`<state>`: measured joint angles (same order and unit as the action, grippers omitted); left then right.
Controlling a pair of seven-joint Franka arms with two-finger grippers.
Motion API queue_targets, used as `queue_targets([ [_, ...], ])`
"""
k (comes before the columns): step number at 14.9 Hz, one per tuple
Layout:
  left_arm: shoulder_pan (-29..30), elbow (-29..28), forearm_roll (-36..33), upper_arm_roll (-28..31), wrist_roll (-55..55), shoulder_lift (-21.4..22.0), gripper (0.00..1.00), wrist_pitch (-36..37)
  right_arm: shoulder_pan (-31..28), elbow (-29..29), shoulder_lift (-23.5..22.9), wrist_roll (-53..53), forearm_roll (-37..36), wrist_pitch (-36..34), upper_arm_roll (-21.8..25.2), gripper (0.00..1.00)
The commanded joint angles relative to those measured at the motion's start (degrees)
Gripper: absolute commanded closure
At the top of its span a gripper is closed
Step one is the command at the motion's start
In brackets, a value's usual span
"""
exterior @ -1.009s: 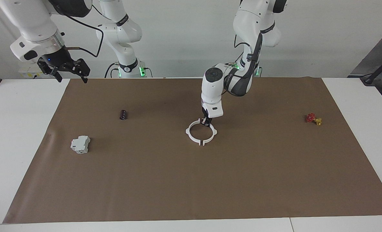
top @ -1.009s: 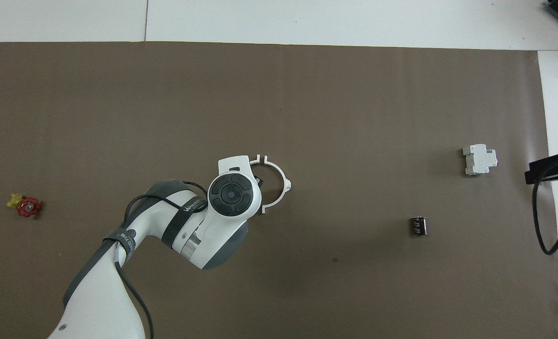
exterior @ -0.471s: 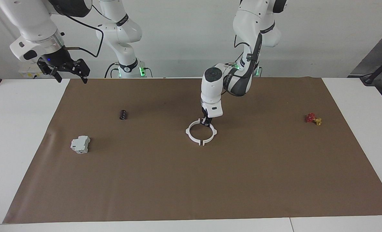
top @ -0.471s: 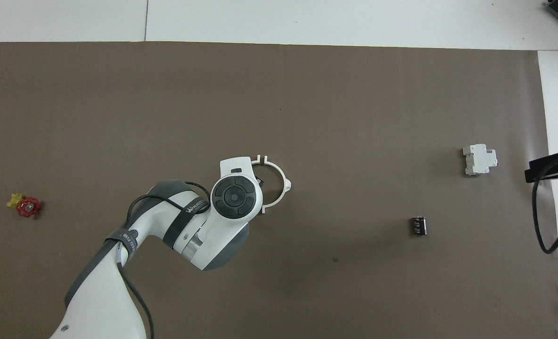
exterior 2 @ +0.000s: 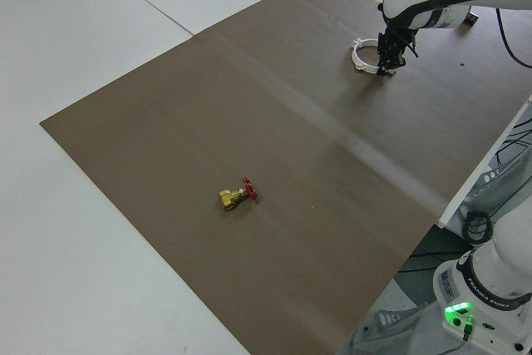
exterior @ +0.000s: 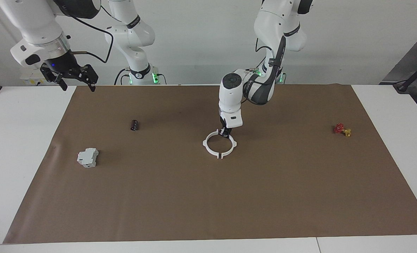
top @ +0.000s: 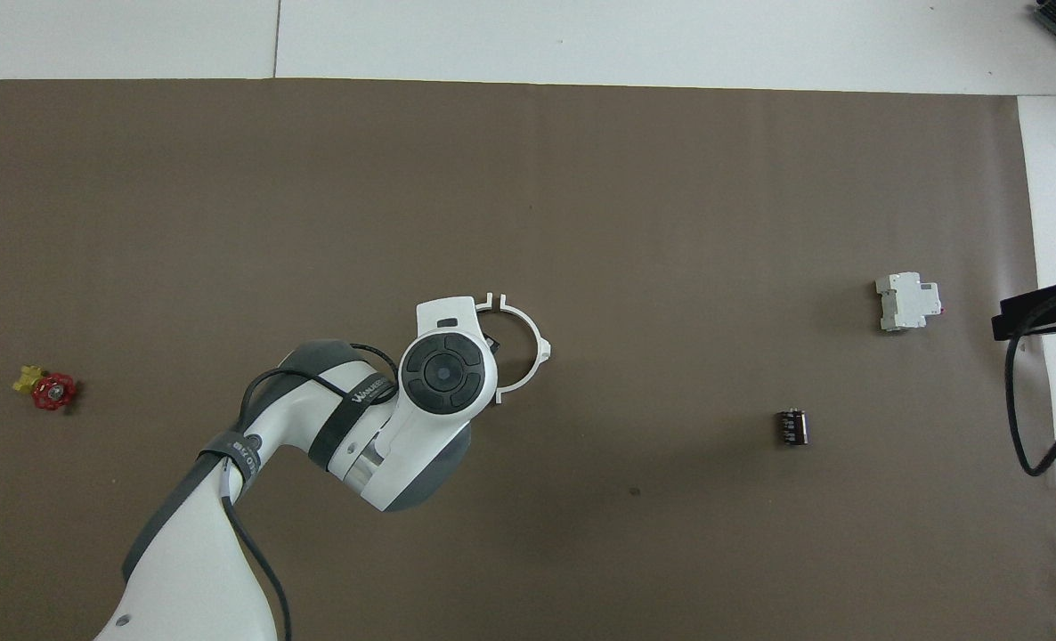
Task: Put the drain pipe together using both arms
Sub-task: 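Press the held clamp half onto the centered half with the left gripper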
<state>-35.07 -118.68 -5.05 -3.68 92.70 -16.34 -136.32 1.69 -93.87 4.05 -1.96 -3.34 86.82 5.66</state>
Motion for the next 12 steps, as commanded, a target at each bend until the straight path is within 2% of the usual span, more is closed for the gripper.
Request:
queue_targets([
  [1,-1.4,-1.6,-0.8,0.8,1.4,0.2,1.00,-1.6,-0.6,-0.6,0.6,-0.6,1.0,1.2,-0.4,0.00],
  [12,-1.8,-0.6,-1.2,0.8,1.2,-0.2,1.00,-2.3,-0.6,-0.4,0.5,-0.6,1.3,1.3,-0.4,0.00],
])
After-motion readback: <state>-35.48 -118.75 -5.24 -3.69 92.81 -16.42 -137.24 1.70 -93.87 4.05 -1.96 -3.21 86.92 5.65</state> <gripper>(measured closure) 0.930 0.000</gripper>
